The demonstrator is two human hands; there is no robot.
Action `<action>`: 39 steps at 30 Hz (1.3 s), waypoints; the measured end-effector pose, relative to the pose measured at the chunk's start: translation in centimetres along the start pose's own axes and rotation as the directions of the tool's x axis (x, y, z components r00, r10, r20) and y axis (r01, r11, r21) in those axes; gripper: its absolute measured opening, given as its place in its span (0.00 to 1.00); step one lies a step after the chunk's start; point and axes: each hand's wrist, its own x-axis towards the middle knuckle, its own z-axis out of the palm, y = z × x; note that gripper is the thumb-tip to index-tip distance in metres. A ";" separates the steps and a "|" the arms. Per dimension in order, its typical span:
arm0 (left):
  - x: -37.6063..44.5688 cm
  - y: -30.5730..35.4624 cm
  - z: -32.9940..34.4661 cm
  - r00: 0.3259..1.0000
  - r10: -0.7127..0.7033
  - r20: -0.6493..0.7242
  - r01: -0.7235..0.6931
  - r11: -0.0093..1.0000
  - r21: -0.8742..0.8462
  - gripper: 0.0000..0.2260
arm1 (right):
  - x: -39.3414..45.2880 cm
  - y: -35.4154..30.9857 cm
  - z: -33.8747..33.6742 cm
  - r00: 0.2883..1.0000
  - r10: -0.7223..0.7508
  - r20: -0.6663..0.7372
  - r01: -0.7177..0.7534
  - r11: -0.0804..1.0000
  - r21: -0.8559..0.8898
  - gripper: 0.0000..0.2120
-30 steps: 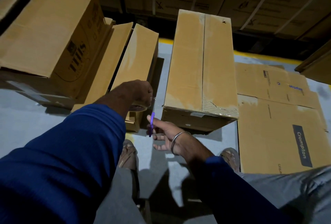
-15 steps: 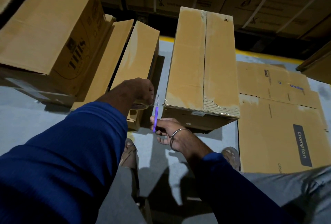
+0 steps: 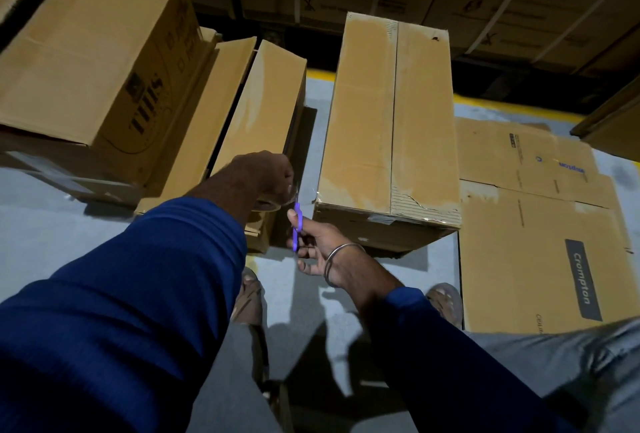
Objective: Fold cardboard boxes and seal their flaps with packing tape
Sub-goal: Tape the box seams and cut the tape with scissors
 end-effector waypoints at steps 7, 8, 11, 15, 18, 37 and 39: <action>0.1 -1.4 -0.6 0.990 -0.101 -0.102 0.110 0.990 0.092 0.13 | 0.0 1.0 0.1 0.997 0.074 0.007 -0.072 0.984 -0.161 0.15; 0.1 -1.7 -0.9 0.985 -0.127 -0.119 0.137 0.987 0.081 0.12 | -0.6 1.3 -0.1 0.998 0.054 0.011 -0.049 0.970 -0.237 0.15; 0.2 -2.6 -1.7 0.969 -0.172 -0.177 0.174 0.985 -0.004 0.10 | -3.0 1.2 -1.4 0.977 -0.211 -0.018 0.167 0.821 -0.546 0.16; -1.6 -2.1 -3.1 0.940 -0.146 -0.307 0.112 0.986 -0.127 0.06 | -6.4 -3.7 -5.6 0.753 -0.630 -0.187 0.301 0.583 -0.755 0.13; -2.8 -0.6 -3.8 0.935 -0.093 -0.342 0.028 0.982 -0.189 0.05 | -6.8 -8.5 -9.2 0.562 -0.771 -0.300 0.294 0.525 -0.799 0.07; -3.6 1.7 -4.2 0.944 -0.097 -0.316 0.033 0.979 -0.203 0.08 | 0.9 -5.3 -4.8 0.474 -0.738 0.480 0.270 -0.397 -0.877 0.15; -3.5 1.6 -4.2 0.950 -0.096 -0.299 0.033 0.978 -0.208 0.08 | 1.7 -4.9 -4.4 0.454 -0.755 0.474 0.246 -0.405 -0.881 0.15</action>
